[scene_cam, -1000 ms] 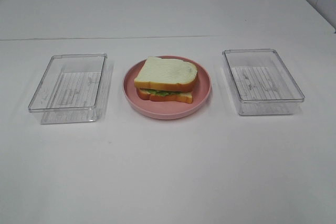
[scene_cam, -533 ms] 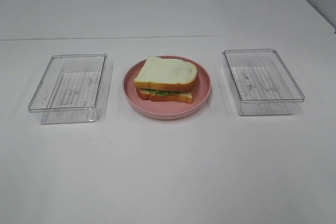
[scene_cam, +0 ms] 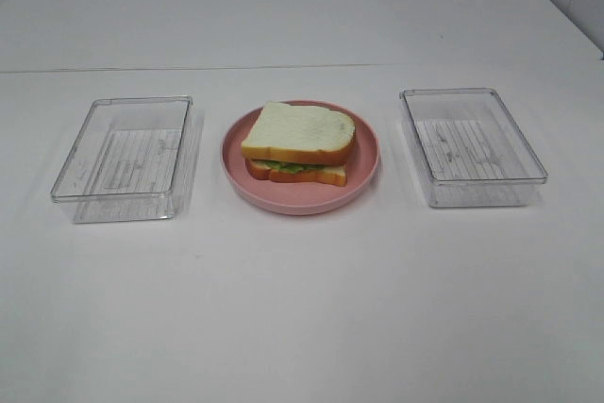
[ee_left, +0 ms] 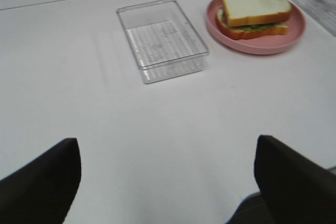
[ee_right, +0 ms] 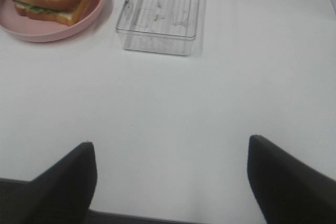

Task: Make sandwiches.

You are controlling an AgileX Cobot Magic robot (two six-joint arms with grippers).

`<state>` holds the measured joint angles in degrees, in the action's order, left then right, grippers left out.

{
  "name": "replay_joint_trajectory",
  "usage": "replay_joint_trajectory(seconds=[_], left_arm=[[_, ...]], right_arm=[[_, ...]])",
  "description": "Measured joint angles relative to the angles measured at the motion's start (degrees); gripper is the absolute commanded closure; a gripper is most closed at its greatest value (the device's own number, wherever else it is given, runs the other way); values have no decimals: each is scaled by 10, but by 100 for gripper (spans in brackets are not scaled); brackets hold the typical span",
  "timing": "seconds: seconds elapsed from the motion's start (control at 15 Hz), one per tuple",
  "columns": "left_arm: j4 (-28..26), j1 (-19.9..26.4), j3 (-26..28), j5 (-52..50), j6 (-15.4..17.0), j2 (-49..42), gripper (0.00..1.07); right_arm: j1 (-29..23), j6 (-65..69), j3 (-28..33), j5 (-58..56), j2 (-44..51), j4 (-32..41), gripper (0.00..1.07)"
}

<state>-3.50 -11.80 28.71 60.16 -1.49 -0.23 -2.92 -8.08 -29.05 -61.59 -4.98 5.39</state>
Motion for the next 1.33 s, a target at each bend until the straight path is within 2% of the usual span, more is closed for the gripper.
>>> replay_joint_trajectory(seconds=[0.2, 0.27, 0.6, 1.33], left_arm=[[0, 106, 0, 0, 0, 0, 22], [0, 119, 0, 0, 0, 0, 22], [0, 110, 0, 0, 0, 0, 22], [0, 110, 0, 0, 0, 0, 22]], right_arm=[[28, 0, 0, 0, 0, 1, 32], [28, 0, 0, 0, 1, 1, 32], [28, 0, 0, 0, 53, 2, 32], [28, 0, 0, 0, 53, 2, 32]])
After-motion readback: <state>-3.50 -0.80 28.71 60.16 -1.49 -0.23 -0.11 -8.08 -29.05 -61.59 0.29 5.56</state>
